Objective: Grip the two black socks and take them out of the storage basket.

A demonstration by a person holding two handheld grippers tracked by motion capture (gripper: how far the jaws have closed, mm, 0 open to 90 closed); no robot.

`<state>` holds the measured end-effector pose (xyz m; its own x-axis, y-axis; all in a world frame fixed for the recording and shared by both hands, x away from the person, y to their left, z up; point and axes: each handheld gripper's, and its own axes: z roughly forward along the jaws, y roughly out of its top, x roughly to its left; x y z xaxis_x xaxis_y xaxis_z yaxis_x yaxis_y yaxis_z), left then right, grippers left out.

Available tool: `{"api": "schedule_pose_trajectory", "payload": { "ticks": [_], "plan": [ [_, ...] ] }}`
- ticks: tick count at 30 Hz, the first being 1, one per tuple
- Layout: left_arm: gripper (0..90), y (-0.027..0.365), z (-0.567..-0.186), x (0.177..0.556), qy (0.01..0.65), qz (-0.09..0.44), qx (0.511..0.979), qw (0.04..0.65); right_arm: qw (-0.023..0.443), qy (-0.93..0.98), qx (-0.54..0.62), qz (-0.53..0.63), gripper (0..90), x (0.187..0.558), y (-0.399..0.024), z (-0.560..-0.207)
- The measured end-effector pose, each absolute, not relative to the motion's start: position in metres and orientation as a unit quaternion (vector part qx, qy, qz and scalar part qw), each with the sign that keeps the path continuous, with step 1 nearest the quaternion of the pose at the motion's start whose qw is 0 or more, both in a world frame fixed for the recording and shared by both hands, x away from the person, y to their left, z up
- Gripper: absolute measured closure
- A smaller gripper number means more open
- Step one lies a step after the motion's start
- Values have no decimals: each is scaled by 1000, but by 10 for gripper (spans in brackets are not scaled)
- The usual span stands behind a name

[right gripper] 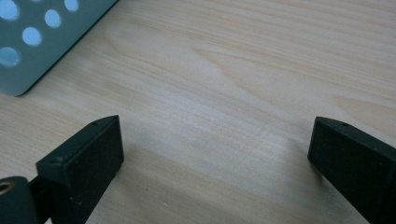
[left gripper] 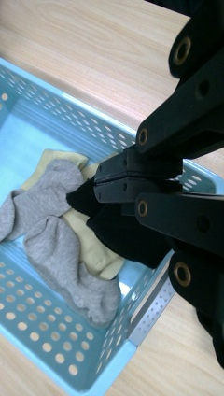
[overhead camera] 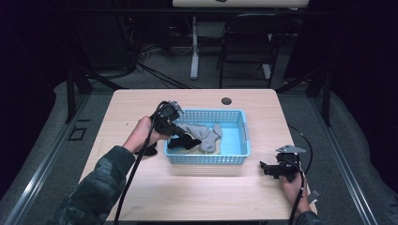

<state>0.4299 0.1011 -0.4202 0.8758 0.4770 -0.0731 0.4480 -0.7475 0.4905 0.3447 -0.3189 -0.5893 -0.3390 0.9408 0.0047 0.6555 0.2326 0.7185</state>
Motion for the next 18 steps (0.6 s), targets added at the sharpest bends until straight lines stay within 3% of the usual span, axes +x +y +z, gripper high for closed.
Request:
{"api": "schedule_pose_trajectory", "payload": {
  "ticks": [18],
  "plan": [
    [892,97,-381,435,236,54,933,266,222,754,530,318,29,344,-319,-589]
  ]
}}
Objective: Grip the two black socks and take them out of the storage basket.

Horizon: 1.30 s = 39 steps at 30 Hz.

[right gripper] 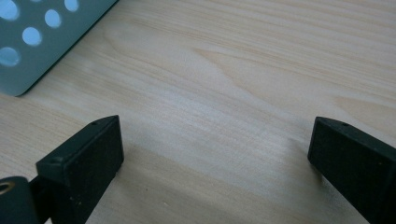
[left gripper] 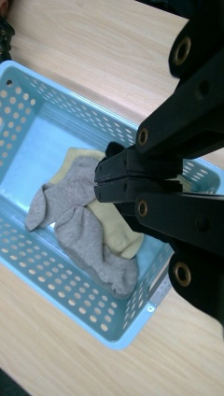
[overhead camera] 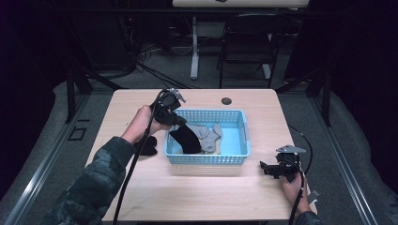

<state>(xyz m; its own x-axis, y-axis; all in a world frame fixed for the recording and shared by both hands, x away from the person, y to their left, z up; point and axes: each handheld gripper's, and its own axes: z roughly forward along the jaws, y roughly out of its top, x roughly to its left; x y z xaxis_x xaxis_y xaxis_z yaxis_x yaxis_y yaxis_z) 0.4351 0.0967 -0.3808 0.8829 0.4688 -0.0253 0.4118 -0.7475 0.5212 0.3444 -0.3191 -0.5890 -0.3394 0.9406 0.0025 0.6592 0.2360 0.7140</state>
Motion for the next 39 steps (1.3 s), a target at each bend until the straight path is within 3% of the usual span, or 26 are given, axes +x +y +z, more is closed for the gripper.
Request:
{"api": "schedule_pose_trajectory", "payload": {
  "ticks": [39],
  "plan": [
    [892,142,-297,436,254,123,910,304,223,754,530,318,28,344,-319,-589]
  ]
}}
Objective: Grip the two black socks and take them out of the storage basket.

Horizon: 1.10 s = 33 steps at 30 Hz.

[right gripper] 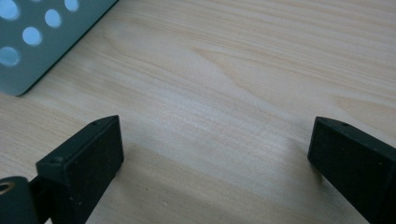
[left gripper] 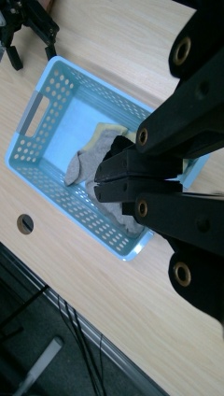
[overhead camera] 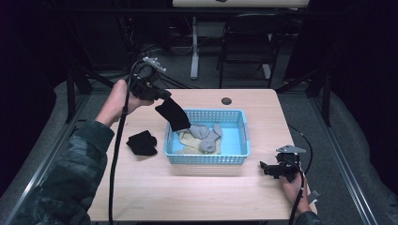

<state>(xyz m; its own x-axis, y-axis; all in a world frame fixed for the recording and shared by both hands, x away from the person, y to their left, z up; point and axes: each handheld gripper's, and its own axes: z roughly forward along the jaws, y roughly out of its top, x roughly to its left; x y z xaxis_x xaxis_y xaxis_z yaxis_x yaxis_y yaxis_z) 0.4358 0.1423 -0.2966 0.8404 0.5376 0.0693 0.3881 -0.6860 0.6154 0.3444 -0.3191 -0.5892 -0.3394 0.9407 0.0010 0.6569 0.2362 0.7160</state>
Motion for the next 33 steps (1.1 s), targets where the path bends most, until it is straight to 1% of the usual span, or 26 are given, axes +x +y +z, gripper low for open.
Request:
{"api": "schedule_pose_trajectory", "payload": {
  "ticks": [13,22,27,33],
  "plan": [
    [892,178,-286,433,287,141,893,315,223,754,530,318,29,344,-319,-589],
    [891,212,-288,429,312,150,885,310,223,754,530,318,28,344,-319,-589],
    [891,231,-296,427,332,150,878,310,222,754,531,317,28,344,-319,-589],
    [891,247,-317,422,354,155,869,308,222,753,530,320,28,344,-319,-589]
  ]
}}
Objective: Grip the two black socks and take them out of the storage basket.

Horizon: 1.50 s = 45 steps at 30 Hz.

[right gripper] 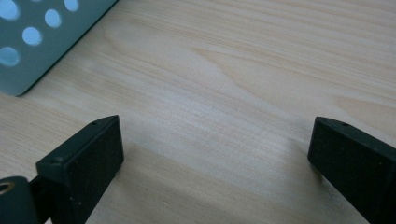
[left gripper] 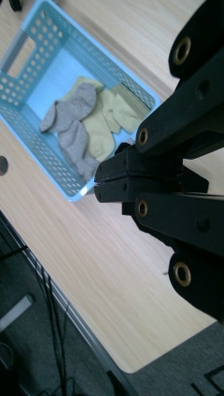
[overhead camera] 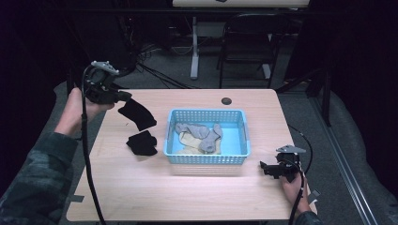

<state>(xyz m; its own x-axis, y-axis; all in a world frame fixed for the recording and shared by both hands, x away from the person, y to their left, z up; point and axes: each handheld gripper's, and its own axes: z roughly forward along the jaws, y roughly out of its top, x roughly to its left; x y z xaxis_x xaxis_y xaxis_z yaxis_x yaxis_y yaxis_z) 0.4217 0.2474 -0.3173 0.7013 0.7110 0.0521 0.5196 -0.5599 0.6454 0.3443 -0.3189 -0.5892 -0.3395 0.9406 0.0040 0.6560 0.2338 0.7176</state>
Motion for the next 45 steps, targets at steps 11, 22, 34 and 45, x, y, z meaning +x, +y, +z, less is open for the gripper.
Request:
{"api": "schedule_pose_trajectory", "payload": {
  "ticks": [11,22,34,45],
  "plan": [
    [889,256,-386,426,391,121,875,257,222,752,531,322,28,344,-319,-589],
    [862,262,-460,425,422,69,874,231,222,752,532,321,28,344,-319,-589],
    [155,289,-468,387,468,83,841,260,223,752,532,319,28,344,-319,-589],
    [69,308,-482,349,495,90,817,281,222,752,531,321,29,344,-319,-589]
  ]
}}
